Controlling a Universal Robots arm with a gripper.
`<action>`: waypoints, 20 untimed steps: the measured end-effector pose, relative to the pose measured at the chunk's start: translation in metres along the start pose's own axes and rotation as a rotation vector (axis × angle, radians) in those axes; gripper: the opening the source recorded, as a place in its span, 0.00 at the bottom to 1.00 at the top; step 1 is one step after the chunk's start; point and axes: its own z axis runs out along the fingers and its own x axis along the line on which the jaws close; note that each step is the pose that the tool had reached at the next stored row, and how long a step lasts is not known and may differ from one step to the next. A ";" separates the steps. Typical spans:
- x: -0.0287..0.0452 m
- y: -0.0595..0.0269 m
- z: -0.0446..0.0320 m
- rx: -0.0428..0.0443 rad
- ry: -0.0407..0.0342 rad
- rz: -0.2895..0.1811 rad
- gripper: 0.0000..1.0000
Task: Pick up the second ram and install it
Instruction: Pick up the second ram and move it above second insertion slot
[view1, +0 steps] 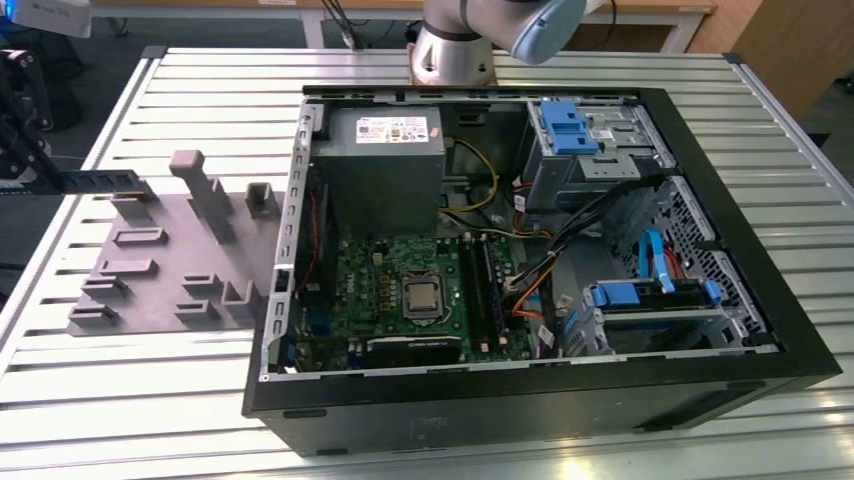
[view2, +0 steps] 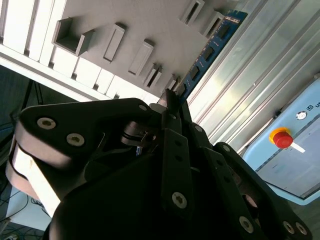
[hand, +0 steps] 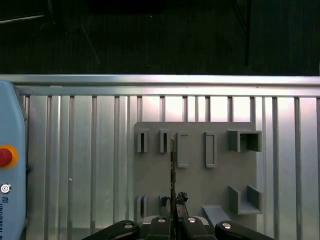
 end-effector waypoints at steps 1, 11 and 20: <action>0.0000 0.0000 -0.0007 0.0000 0.0000 0.000 0.14; -0.0001 0.0002 -0.0078 -0.0001 0.0000 0.000 0.14; -0.0001 0.0004 -0.0143 0.0000 0.0000 0.000 0.14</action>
